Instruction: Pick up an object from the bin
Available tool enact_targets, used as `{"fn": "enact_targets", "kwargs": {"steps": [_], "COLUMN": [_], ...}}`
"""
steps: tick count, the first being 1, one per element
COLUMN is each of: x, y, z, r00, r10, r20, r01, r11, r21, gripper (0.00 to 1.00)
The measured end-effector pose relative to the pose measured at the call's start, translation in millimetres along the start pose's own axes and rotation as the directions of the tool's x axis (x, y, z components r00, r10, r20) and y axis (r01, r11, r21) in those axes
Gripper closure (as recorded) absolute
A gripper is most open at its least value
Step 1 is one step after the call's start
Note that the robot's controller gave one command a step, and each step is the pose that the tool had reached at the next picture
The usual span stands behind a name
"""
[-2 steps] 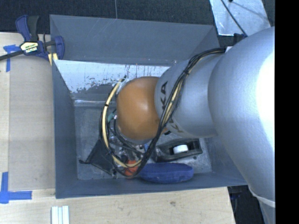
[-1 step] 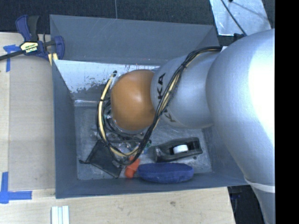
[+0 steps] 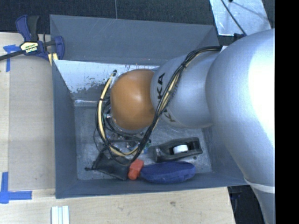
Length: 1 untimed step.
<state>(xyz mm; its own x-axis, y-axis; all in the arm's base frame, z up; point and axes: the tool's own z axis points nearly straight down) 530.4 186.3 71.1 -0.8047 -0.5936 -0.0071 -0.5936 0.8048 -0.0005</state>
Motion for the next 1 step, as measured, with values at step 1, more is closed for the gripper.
{"fn": "enact_targets", "kwargs": {"steps": [1], "x": [7.1], "y": [16.6], "z": [-142.4], "r00": [0.999], "r10": [-0.043], "r20": [0.005], "r01": [0.043], "r11": [0.999], "r21": [0.003], "gripper": [1.00]}}
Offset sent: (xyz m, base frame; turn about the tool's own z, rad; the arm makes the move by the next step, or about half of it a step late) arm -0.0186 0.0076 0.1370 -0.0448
